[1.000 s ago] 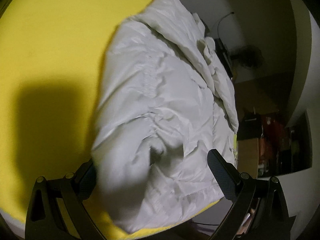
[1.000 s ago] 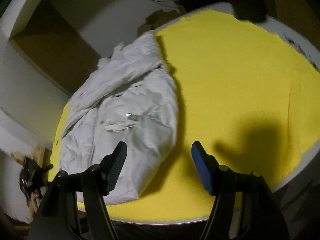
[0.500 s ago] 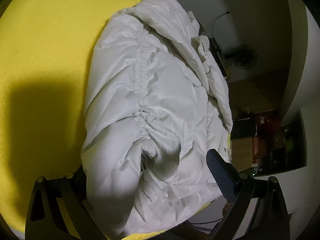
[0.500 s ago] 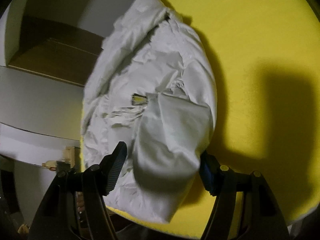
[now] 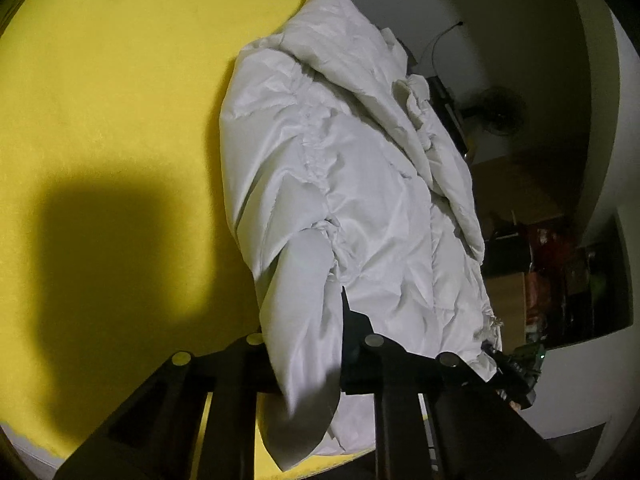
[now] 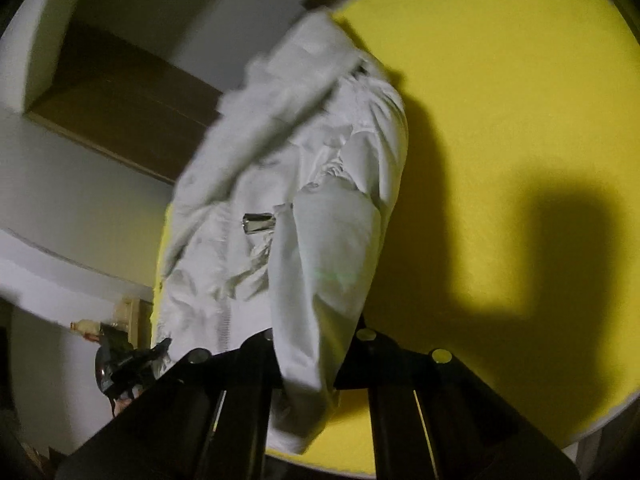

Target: Fold large clothes

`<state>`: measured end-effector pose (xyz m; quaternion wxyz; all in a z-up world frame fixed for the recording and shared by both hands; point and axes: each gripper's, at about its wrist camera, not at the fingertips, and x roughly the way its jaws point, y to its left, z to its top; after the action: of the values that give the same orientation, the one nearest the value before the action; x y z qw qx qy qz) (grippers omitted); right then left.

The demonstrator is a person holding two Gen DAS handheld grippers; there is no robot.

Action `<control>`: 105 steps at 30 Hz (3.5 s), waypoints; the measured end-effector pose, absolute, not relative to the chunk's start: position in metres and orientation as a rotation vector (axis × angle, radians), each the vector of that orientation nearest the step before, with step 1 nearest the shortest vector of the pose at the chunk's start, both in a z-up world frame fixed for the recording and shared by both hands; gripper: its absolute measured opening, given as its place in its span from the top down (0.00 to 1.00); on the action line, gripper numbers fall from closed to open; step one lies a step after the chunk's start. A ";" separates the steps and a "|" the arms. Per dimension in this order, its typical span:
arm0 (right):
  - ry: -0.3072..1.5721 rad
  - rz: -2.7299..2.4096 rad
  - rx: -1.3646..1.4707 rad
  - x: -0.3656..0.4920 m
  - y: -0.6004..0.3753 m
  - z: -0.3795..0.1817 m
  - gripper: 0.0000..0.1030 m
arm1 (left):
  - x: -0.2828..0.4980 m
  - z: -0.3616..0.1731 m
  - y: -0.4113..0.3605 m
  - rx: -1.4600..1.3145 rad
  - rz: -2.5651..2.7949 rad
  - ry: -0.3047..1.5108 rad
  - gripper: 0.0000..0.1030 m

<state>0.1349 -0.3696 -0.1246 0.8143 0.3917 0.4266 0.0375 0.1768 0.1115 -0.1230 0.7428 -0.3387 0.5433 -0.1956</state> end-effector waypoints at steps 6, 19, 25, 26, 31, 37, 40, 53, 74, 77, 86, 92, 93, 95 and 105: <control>0.973 0.049 0.865 0.137 -0.370 -0.144 0.95 | 0.174 -0.129 0.115 -0.745 -0.420 1.193 0.91; 0.898 0.175 0.906 0.093 -0.377 -0.104 0.97 | 0.137 -0.084 0.139 -0.736 -0.493 1.136 0.92; 0.826 0.247 0.944 0.060 -0.393 -0.073 0.97 | 0.119 -0.049 0.162 -0.792 -0.595 1.102 0.91; 0.811 0.256 0.948 0.056 -0.395 -0.068 0.97 | 0.118 -0.046 0.165 -0.796 -0.609 1.091 0.91; 0.764 0.291 0.916 0.057 -0.403 -0.039 0.97 | 0.129 -0.012 0.179 -0.786 -0.647 1.002 0.90; 0.708 0.320 0.852 0.084 -0.415 0.004 0.97 | 0.170 0.040 0.182 -0.727 -0.670 0.936 0.90; 0.673 0.333 0.811 0.097 -0.419 0.030 0.97 | 0.177 0.065 0.179 -0.697 -0.681 0.907 0.90; 0.766 0.322 0.840 0.226 -0.452 0.043 0.97 | 0.320 0.070 0.149 -0.880 -0.617 1.023 0.89; 1.024 0.146 0.983 0.497 -0.514 -0.055 0.97 | 0.584 -0.036 0.081 -0.848 -0.332 1.223 0.89; 1.047 0.127 1.008 0.515 -0.518 -0.083 0.97 | 0.602 -0.067 0.078 -0.859 -0.288 1.275 0.89; 1.122 0.079 1.056 0.536 -0.527 -0.154 0.98 | 0.636 -0.135 0.066 -0.896 -0.268 1.343 0.86; 1.053 0.087 1.116 0.531 -0.529 -0.161 0.93 | 0.644 -0.138 0.056 -0.834 -0.270 1.324 0.86; 1.026 0.090 1.134 0.528 -0.531 -0.157 0.89 | 0.643 -0.136 0.058 -0.845 -0.270 1.329 0.84; 0.974 0.127 1.184 0.522 -0.535 -0.151 0.69 | 0.640 -0.124 0.064 -0.903 -0.305 1.309 0.73; 0.621 0.135 1.024 0.463 -0.523 -0.023 0.48 | 0.566 0.049 0.095 -0.793 -0.340 0.806 0.00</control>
<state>0.4630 -0.5230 -0.0233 0.8240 0.4814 0.2919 0.0636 0.5659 0.0947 0.0486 0.8307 -0.3739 0.3802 -0.1602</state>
